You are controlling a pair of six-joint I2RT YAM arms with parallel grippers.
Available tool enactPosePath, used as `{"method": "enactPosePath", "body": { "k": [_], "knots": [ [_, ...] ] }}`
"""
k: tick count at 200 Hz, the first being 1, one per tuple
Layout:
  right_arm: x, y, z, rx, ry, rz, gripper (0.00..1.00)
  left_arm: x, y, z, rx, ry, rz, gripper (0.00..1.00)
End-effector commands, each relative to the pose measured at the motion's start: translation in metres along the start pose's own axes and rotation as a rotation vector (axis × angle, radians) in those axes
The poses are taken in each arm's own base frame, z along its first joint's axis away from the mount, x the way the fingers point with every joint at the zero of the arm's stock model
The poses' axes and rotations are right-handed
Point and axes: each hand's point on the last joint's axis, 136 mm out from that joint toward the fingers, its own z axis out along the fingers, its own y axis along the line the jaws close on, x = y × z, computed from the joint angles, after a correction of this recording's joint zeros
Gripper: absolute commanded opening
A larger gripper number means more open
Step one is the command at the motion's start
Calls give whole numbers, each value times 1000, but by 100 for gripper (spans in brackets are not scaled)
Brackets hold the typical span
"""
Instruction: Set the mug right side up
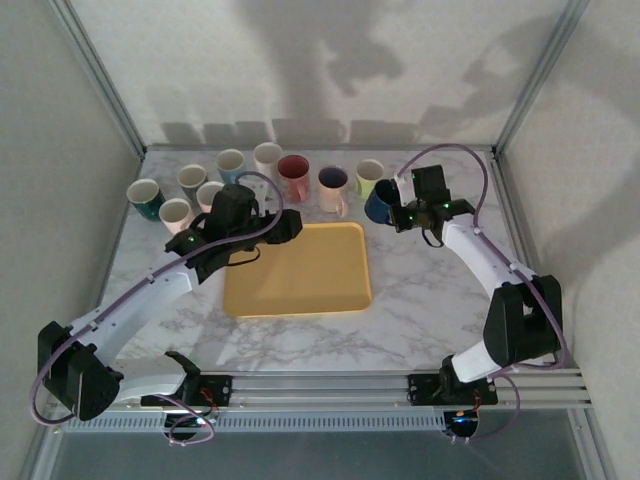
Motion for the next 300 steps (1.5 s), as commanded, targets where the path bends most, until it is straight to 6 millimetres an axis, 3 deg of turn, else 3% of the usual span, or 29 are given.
{"method": "enactPosePath", "body": {
  "k": [1, 75, 138, 173, 202, 224, 252, 277, 300],
  "knots": [
    [-22, -10, 6, 73, -70, -48, 0, 9, 17, 7, -57, 24, 12, 66],
    [-12, -16, 47, 122, -17, -46, 0, 15, 28, 8, -101, 32, 16, 66],
    [1, -15, 64, 141, 15, -51, 0, 15, 44, 6, -175, 5, 22, 67],
    [13, -9, 65, 144, 50, -71, 20, 8, 53, -1, -219, -41, 21, 69],
    [10, -7, 44, 144, 30, -31, 35, -4, 58, -12, -250, -111, 27, 72],
    [-2, -2, 12, 115, -37, 32, 55, -16, 62, -27, -267, -186, 32, 80],
    [-12, -2, -31, 67, -122, 122, 73, -33, 78, -49, -311, -321, 19, 94],
    [-16, -21, -58, 58, -188, 231, 98, -45, 113, -75, -421, -480, -11, 100],
    [-8, -52, -69, 121, -212, 323, 99, -47, 162, -95, -575, -565, -39, 100]
  ]
}}
